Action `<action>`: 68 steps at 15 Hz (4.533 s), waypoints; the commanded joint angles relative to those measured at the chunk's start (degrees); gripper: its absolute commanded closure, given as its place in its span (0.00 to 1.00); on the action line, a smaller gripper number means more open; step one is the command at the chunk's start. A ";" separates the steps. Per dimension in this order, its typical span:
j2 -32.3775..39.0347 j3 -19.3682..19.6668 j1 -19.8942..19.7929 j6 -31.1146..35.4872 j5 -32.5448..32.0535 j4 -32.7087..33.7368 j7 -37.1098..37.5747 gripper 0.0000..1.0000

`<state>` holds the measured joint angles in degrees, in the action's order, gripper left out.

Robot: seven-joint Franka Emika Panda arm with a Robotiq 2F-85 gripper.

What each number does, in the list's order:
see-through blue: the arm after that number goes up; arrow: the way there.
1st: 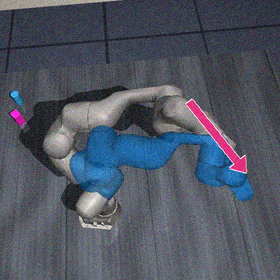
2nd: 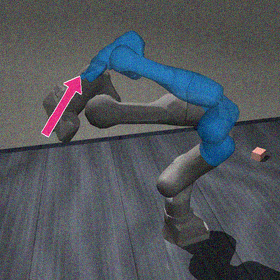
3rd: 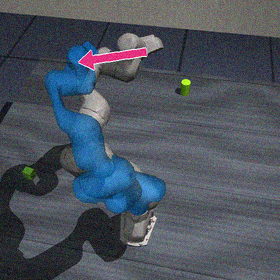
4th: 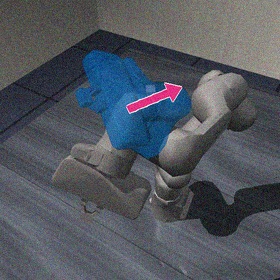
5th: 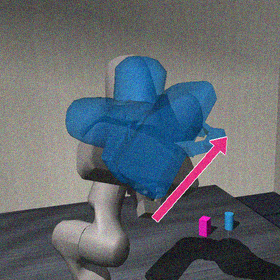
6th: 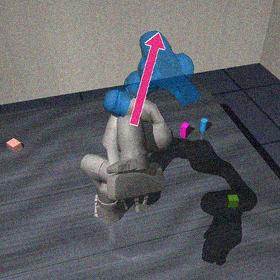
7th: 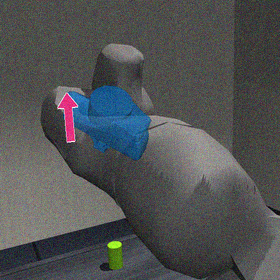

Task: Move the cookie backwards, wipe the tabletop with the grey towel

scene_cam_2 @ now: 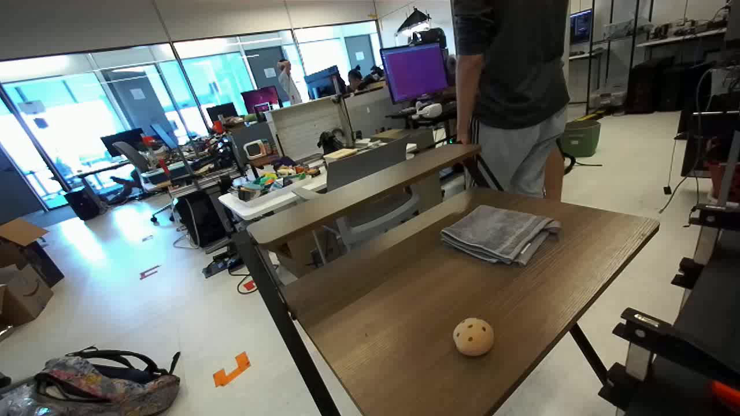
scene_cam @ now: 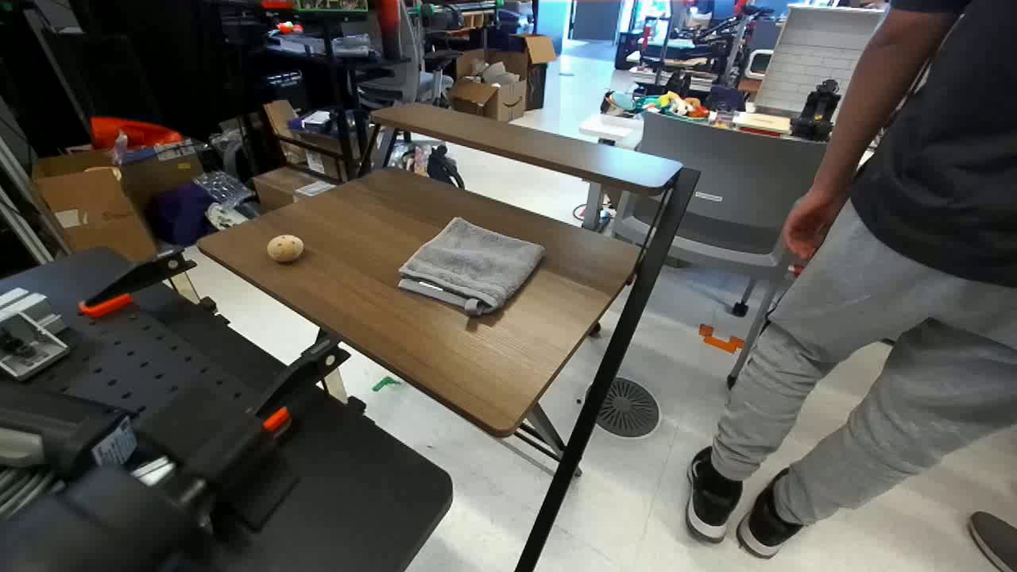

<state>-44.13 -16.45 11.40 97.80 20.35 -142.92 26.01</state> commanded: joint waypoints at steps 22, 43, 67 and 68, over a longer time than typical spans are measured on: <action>8.45 0.05 -4.73 16.74 6.16 -17.20 9.65 0.00; 19.18 3.16 -13.80 18.95 -17.50 -16.78 27.61 0.00; 26.05 3.47 -17.99 14.57 -43.62 -14.03 41.65 0.00; 26.71 3.72 -18.35 13.65 -44.43 -13.53 44.61 0.00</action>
<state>-20.41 -13.72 -5.61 114.17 -21.10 -158.85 63.08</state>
